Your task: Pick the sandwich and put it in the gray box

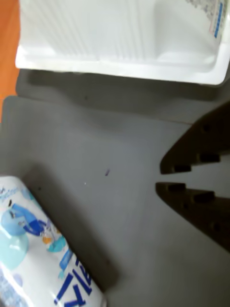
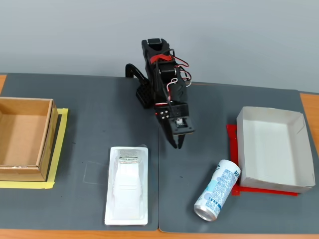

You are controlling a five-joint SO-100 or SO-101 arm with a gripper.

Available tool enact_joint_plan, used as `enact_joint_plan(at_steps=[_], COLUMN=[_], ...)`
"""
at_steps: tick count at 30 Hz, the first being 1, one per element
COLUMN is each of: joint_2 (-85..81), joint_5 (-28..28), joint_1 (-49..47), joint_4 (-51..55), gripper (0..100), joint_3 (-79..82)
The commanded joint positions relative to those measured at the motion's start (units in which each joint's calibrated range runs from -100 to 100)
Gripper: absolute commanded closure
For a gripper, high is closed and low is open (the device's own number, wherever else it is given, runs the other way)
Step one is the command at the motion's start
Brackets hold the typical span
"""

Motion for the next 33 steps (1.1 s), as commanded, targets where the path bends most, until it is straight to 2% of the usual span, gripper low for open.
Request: enact_joint_plan(at_steps=[1, 6, 16, 22, 33], joint_2=[6.01, 16.87, 31.62, 35.77, 38.15], joint_5=[-0.12, -0.17, -0.17, -0.02, 0.24], joint_1=[-3.07, -4.26, -0.16, 0.74, 19.91], joint_4=[0.05, 0.48, 16.36, 19.84, 29.30], gripper=[98, 98, 98, 98, 98], joint_3=[-7.56, -15.43, -35.87, -45.37, -56.23])
